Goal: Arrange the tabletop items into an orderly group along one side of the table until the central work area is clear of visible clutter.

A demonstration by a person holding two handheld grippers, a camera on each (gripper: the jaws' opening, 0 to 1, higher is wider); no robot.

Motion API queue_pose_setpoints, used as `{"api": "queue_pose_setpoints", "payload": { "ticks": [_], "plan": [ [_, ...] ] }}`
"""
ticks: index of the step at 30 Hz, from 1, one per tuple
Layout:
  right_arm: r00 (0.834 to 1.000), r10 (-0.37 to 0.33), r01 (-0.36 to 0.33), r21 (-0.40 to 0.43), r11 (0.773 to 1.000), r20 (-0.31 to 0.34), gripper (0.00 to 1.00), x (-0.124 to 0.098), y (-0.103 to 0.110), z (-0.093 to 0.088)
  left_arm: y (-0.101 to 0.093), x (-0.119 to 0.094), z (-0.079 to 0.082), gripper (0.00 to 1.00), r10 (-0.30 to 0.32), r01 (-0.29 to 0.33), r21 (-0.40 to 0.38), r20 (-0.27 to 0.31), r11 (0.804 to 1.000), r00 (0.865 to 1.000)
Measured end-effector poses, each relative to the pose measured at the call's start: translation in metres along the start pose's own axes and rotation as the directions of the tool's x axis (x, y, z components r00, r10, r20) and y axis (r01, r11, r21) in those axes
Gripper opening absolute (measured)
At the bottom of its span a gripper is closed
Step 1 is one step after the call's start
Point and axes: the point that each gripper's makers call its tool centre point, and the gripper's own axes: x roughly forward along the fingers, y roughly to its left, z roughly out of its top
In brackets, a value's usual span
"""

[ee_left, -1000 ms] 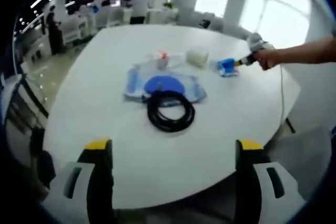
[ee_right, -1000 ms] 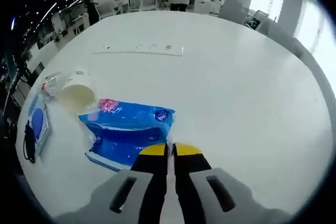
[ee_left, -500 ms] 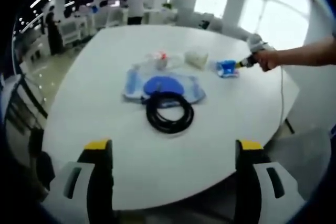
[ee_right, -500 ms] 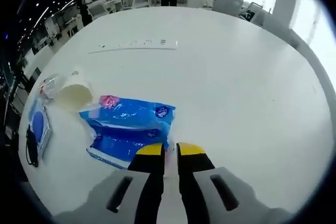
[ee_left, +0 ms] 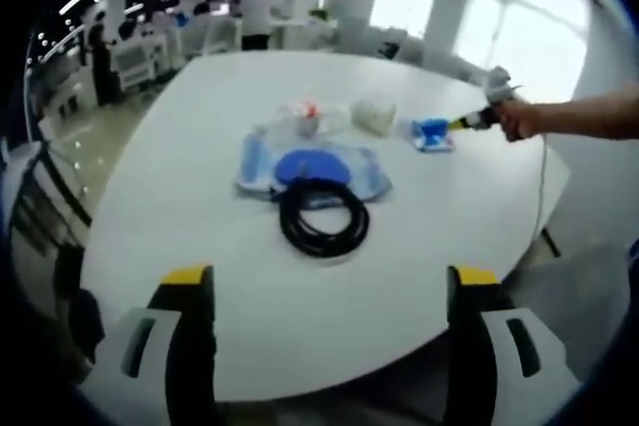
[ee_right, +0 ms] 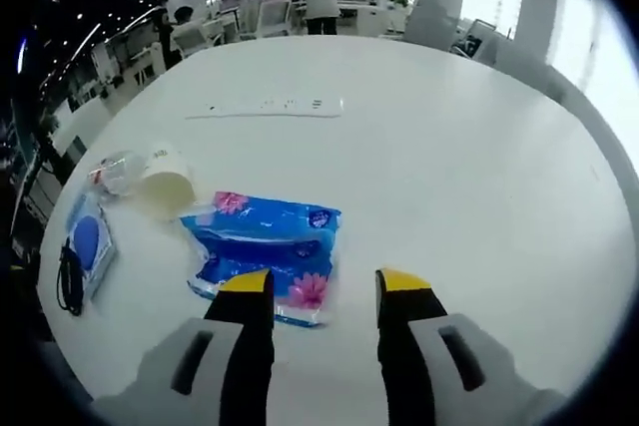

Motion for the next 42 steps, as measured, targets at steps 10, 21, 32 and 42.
{"api": "queue_pose_setpoints", "payload": {
  "ticks": [10, 21, 32, 42],
  "plan": [
    [0.999, 0.045, -0.044, -0.036, 0.998, 0.019, 0.6, -0.08, 0.083, -0.005, -0.001, -0.002, 0.005, 0.93, -0.004, 0.004, 0.012, 0.025, 1.0, 1.0],
    [0.997, 0.056, -0.055, -0.021, 0.998, 0.048, 0.62, -0.122, 0.12, -0.009, -0.008, -0.002, 0.009, 0.94, -0.014, 0.012, 0.056, 0.036, 0.998, 0.999],
    [0.997, 0.068, -0.068, 0.005, 0.998, 0.041, 0.62, -0.099, 0.095, -0.022, -0.016, -0.002, 0.013, 0.94, -0.054, 0.053, 0.021, 0.057, 0.998, 0.997],
    [0.989, 0.092, -0.095, 0.023, 0.995, 0.116, 0.61, -0.109, 0.11, -0.036, -0.014, -0.003, 0.021, 0.98, -0.035, 0.031, 0.044, 0.083, 0.999, 0.996]
  ]
}}
